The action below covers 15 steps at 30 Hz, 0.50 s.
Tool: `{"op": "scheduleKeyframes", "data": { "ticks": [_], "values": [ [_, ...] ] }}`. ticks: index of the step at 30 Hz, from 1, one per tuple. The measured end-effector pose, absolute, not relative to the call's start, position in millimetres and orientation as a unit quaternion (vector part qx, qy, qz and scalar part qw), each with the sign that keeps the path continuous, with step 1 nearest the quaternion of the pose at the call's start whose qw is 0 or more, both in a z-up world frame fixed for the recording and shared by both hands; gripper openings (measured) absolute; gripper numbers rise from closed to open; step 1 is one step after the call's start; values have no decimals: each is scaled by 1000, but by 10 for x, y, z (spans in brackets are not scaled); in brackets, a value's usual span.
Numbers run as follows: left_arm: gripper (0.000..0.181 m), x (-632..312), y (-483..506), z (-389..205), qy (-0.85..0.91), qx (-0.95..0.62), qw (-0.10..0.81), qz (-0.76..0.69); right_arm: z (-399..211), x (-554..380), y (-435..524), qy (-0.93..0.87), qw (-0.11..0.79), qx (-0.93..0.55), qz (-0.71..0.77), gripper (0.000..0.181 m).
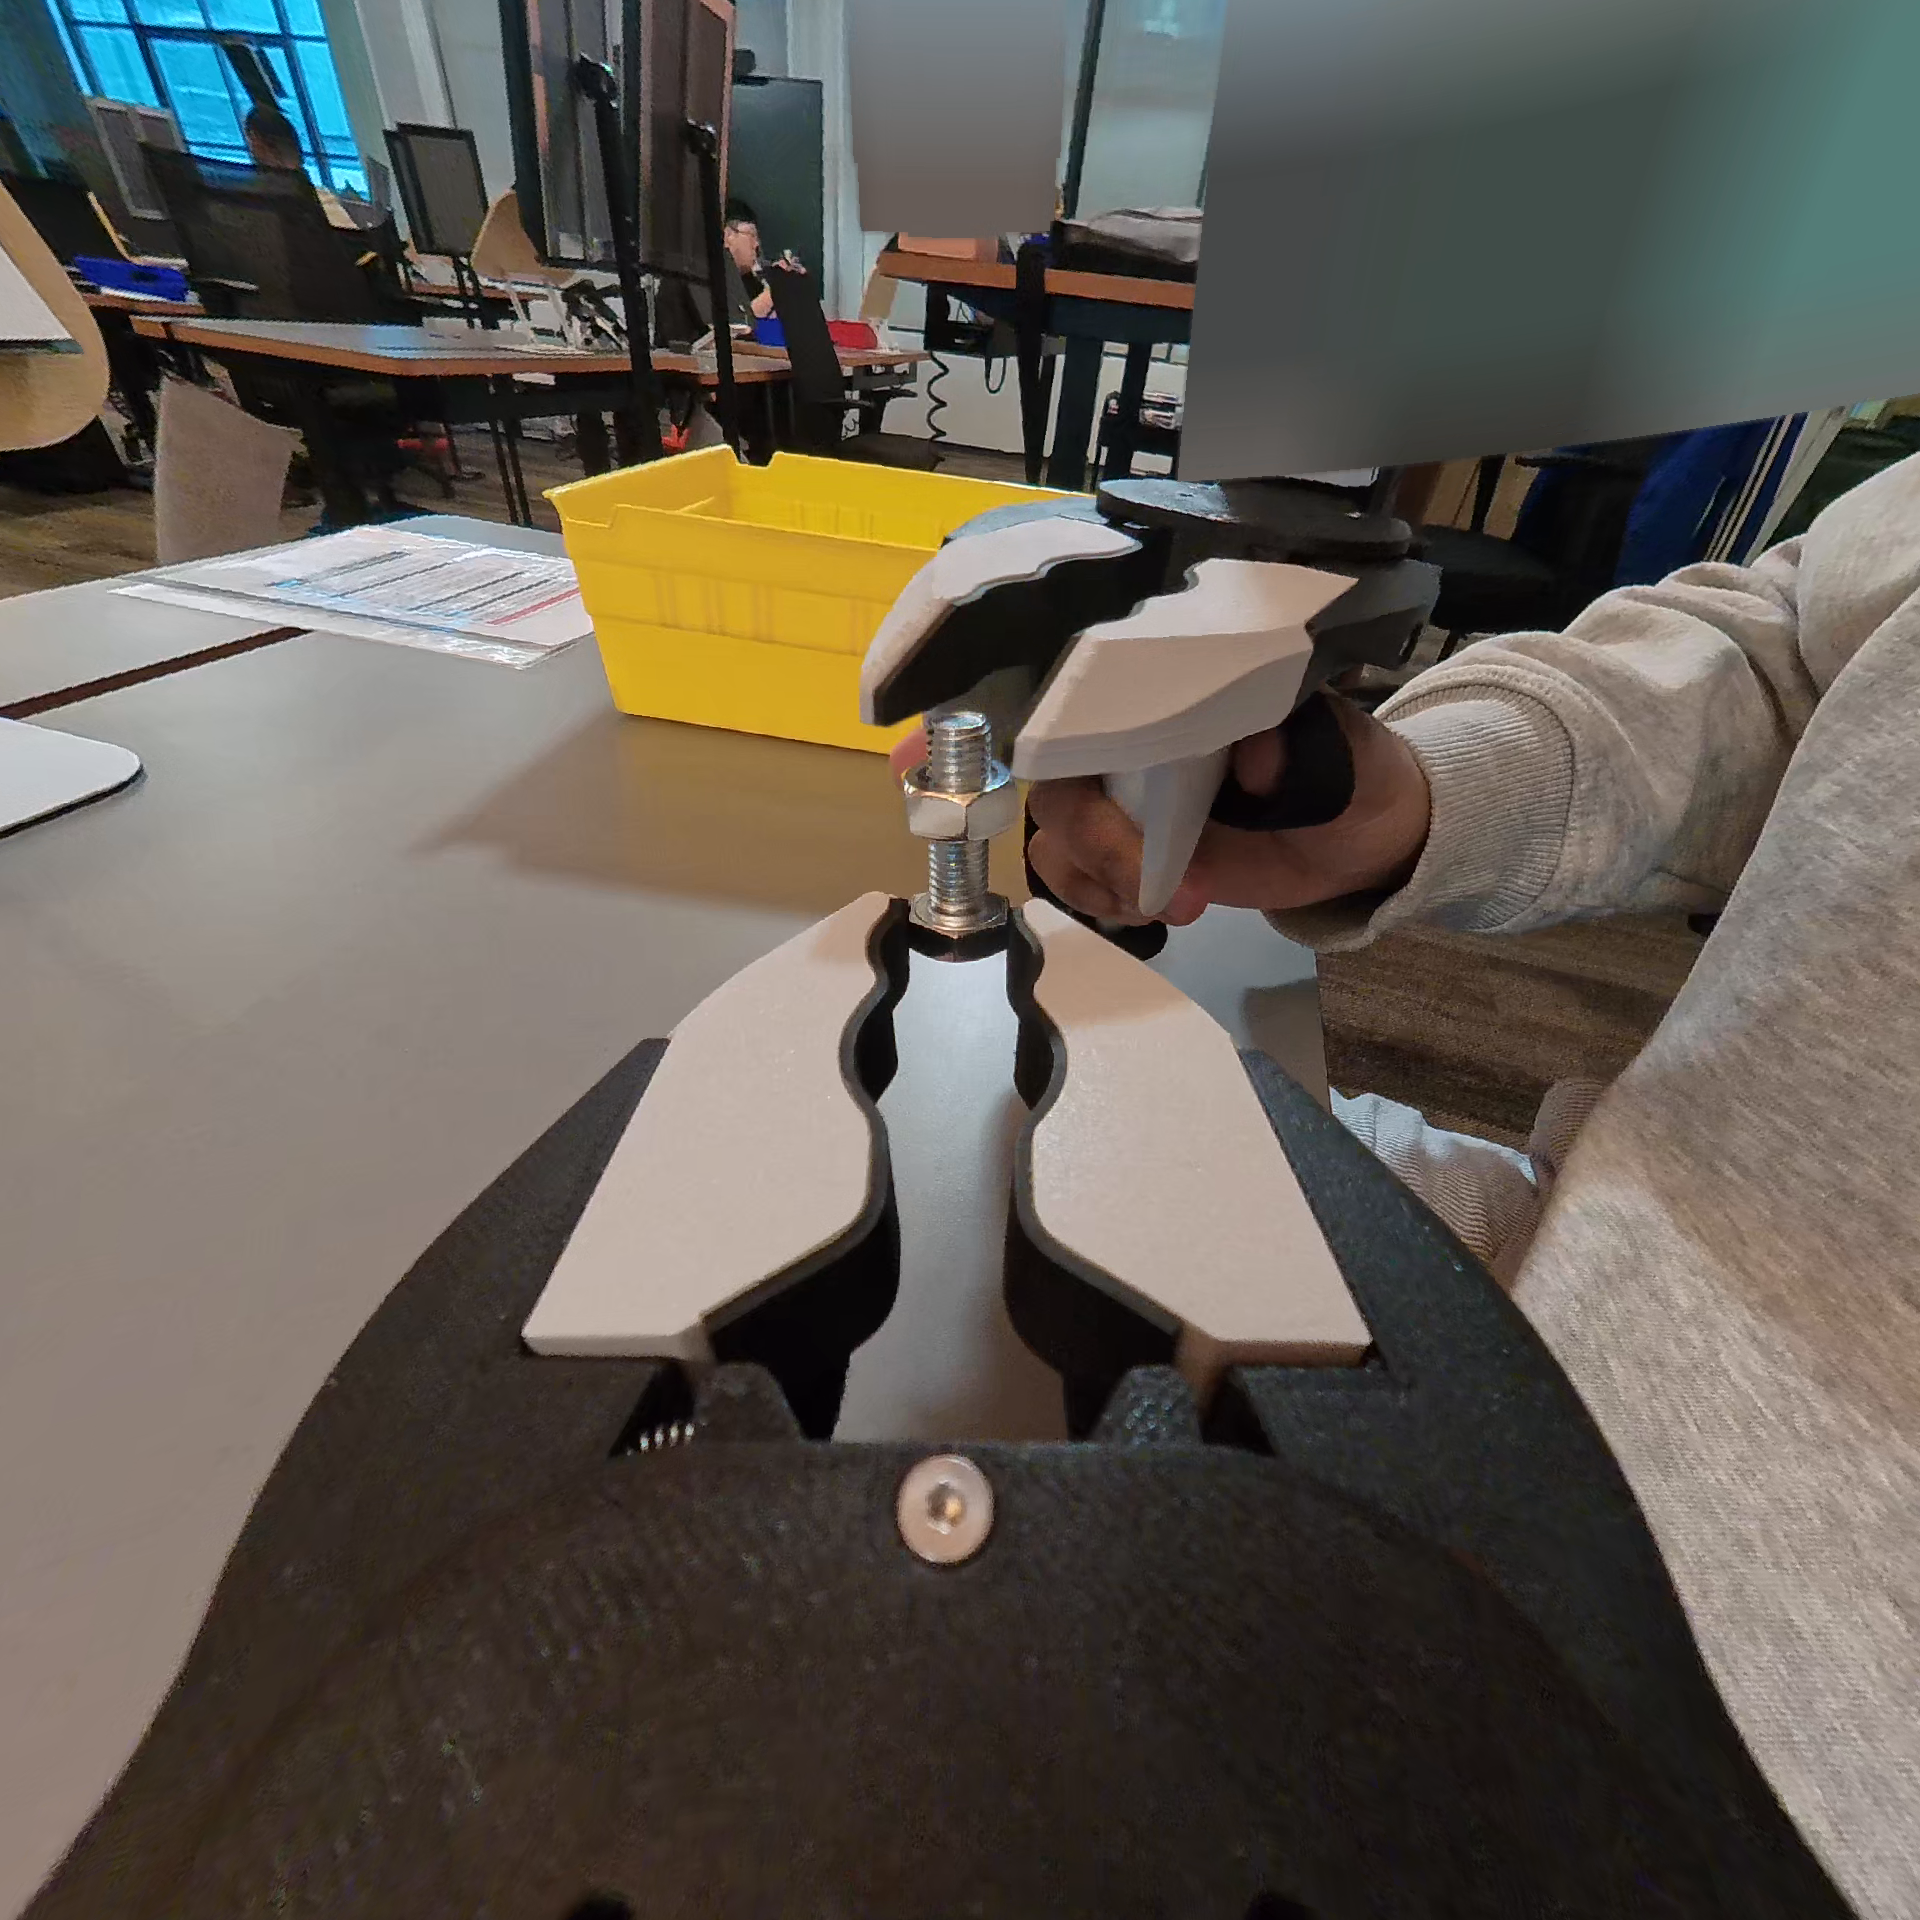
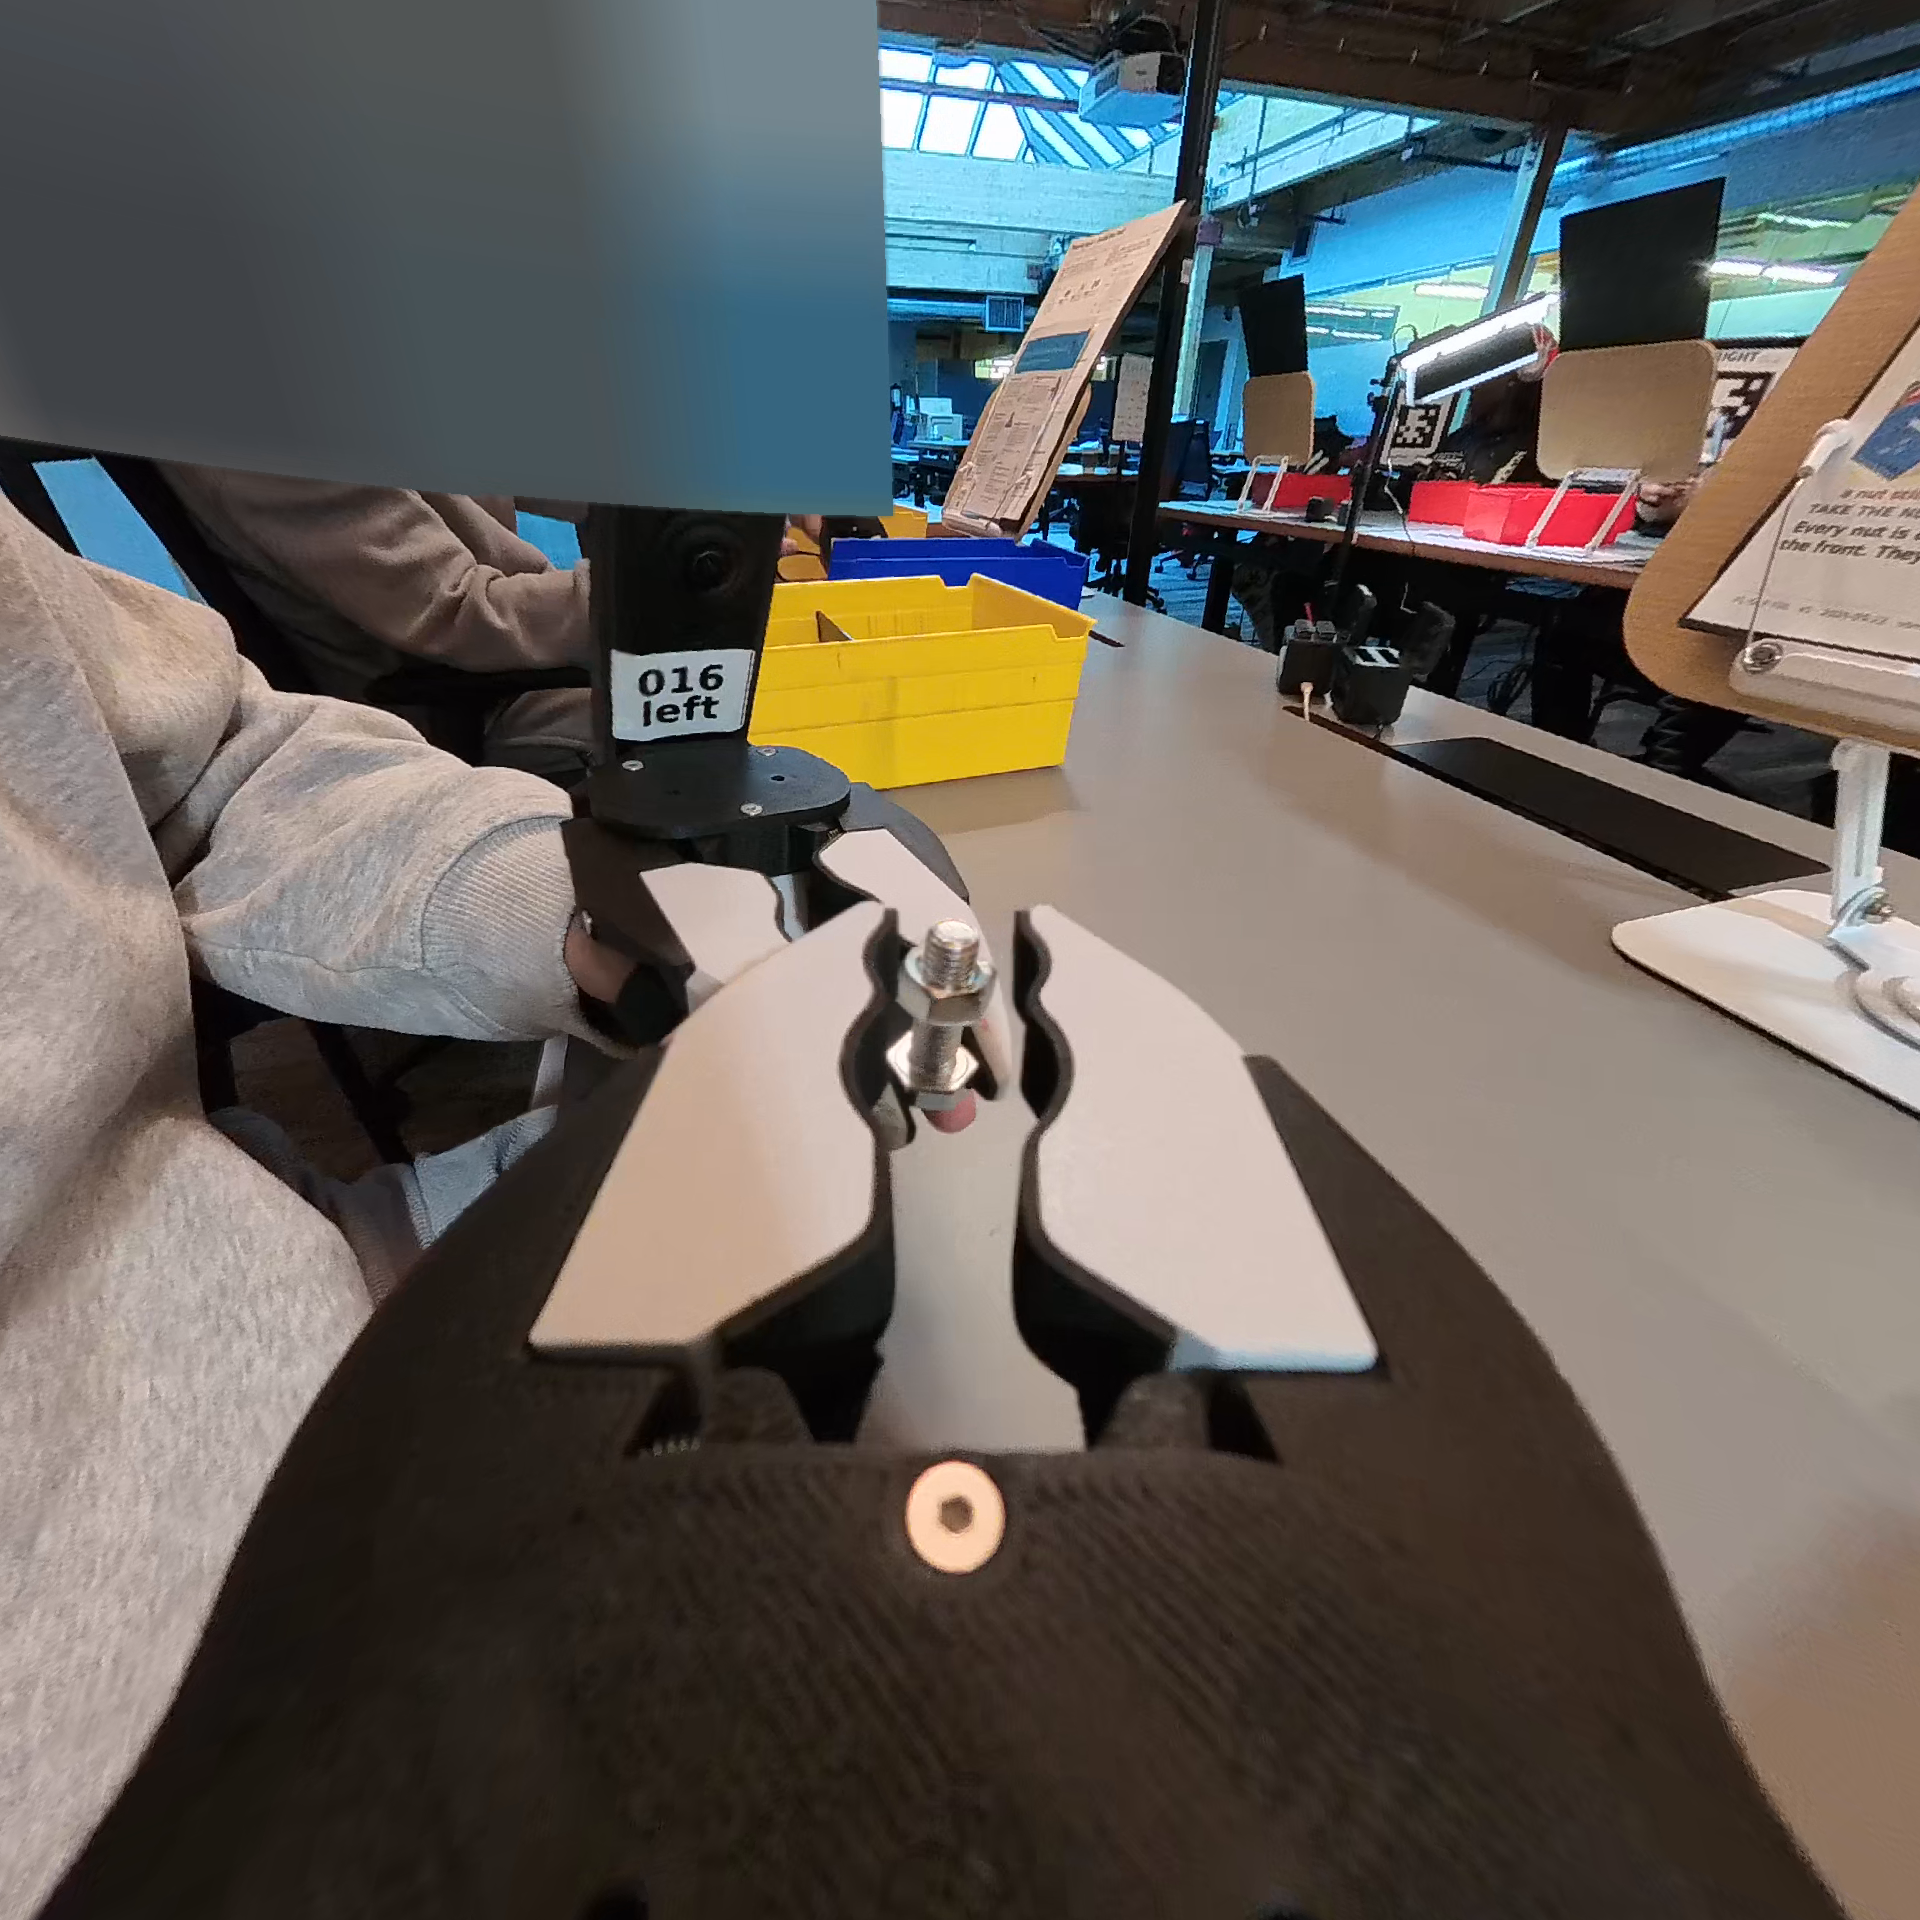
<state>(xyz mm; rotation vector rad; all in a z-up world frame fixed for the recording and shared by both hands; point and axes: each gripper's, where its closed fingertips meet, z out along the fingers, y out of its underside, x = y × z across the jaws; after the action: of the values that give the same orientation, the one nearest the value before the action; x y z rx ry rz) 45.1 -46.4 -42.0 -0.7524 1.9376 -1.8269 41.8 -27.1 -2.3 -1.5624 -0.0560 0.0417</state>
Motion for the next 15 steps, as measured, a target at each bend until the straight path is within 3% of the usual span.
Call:
{"op": "scheduleKeyframes", "data": {
  "ticks": [15],
  "values": [
    [18,482,-420,-399,670,-287,168,-664,-63,413,-266,-27,705,-708,26,21]
  ]
}}
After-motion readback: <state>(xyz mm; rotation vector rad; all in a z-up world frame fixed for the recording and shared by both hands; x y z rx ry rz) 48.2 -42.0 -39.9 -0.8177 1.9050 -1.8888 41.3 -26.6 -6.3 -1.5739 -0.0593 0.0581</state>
